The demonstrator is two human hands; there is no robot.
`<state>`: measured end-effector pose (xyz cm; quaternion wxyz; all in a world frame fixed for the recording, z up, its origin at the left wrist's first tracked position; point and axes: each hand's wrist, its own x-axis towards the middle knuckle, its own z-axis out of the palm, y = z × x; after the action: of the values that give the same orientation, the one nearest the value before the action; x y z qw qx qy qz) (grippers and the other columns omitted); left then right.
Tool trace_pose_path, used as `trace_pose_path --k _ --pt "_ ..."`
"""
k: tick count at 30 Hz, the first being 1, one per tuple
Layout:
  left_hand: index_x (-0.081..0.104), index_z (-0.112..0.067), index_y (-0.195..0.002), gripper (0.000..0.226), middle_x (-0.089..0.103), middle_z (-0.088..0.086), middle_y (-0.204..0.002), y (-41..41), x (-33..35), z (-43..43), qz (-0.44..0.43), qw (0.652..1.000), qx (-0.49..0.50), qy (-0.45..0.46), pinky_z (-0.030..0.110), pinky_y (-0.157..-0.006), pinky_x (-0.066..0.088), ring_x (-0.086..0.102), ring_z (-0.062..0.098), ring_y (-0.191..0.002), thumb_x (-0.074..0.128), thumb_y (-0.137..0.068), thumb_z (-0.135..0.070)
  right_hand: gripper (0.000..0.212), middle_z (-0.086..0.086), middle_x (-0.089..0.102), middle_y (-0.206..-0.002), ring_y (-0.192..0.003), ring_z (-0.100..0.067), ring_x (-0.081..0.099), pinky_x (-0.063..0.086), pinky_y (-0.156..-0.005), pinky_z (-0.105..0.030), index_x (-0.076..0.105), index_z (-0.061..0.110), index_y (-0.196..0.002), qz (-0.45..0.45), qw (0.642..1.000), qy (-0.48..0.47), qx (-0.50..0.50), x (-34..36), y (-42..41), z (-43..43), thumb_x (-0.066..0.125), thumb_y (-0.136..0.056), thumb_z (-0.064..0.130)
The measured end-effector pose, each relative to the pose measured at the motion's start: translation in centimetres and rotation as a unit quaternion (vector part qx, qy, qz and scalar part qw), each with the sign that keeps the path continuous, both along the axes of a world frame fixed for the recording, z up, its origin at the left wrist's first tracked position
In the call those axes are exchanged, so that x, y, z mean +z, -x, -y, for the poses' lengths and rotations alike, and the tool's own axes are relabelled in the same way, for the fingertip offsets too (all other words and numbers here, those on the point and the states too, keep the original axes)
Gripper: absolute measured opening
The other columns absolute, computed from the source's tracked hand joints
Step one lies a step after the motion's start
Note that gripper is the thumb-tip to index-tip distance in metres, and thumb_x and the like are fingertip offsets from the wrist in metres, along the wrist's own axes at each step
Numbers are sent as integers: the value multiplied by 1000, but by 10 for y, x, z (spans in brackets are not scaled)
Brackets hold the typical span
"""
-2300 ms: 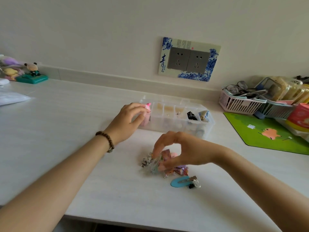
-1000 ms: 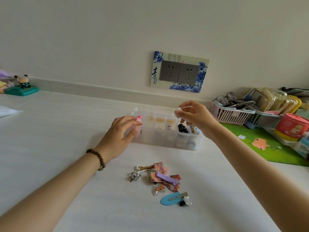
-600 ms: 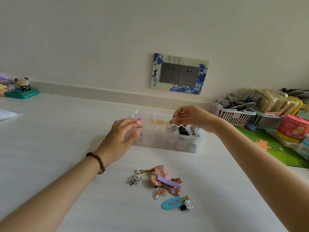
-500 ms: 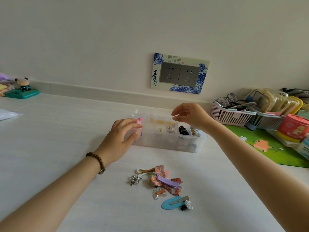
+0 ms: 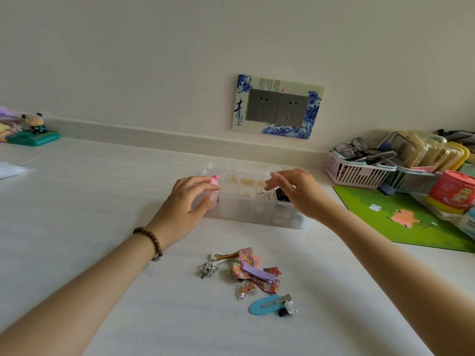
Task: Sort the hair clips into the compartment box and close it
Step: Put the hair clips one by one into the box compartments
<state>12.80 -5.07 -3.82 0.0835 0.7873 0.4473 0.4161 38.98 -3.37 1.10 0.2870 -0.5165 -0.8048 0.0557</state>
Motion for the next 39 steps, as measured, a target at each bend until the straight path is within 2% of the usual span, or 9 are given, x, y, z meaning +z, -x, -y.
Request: trace_pose_path --k 3,8,11,14,17,23,29,33,39 --pt "60 -22 -113 25 51 -6 -124 -1 1 1 0 1000 0 0 10 -100 19 35 8 -119 48 -91 -23 62 4 72 -102 -107 -9 60 10 -117 -37 74 22 -86 35 999 -30 -23 -1 -3 1 21 -92 54" --pt "61 -20 -113 25 51 -5 -124 -1 1 2 -1 1000 6 0 10 -99 18 35 10 -120 49 -91 -19 68 2 62 -127 -129 -6 43 -2 -118 -34 71 24 -102 110 993 31 10 0 -3 2 12 -91 55" --pt "61 -20 -113 25 51 -4 -124 -1 1 3 0 1000 4 0 15 -100 20 36 12 -120 49 -91 -19 57 1 62 -127 -124 -7 47 11 -118 -36 70 21 -105 87 996 26 10 3 4 12 21 -95 48" --pt "60 -19 -114 26 51 -4 -125 -1 1 3 -1 1000 3 7 17 -101 21 35 13 -120 49 -91 -18 38 9 66 -117 -105 2 56 43 -99 -26 70 24 -104 -42 997 29 64 4 13 38 39 -93 45" --pt "60 -18 -113 25 51 -3 -125 -2 1 3 2 1000 7 8 19 -101 22 35 15 -120 48 -91 -17 33 16 69 -106 -95 4 61 48 -84 -13 69 31 -99 -74 983 106 127 0 21 69 49 -84 52" --pt "61 -19 -112 25 52 -4 -124 -3 1 4 8 1000 8 3 20 -102 23 36 15 -120 49 -91 -18 27 6 66 -95 -85 -9 60 51 -75 -25 69 20 -94 2 968 223 113 -24 34 84 69 -77 41" --pt "60 -19 -113 25 51 -5 -125 -1 -1 1 12 1000 1 14 23 -102 25 36 13 -120 47 -92 -22 11 -12 72 -85 -73 -14 68 54 -61 -24 58 8 -81 -188 944 242 119 -8 36 69 61 -87 17" --pt "61 -20 -112 25 50 -8 -123 0 -1 0 20 1000 -8 17 21 -102 22 35 11 -119 48 -91 -20 13 -6 71 -75 -59 -14 68 55 -53 -22 53 7 -79 -330 924 189 31 20 41 34 60 -88 14" --pt "54 -21 -121 30 50 -5 -127 0 2 2 25 999 -12 28 16 -100 21 34 10 -122 45 -92 -19 13 -12 68 -72 -46 -14 66 55 -45 -23 53 4 -79 -346 913 208 -51 29 66 -16 63 -86 7"
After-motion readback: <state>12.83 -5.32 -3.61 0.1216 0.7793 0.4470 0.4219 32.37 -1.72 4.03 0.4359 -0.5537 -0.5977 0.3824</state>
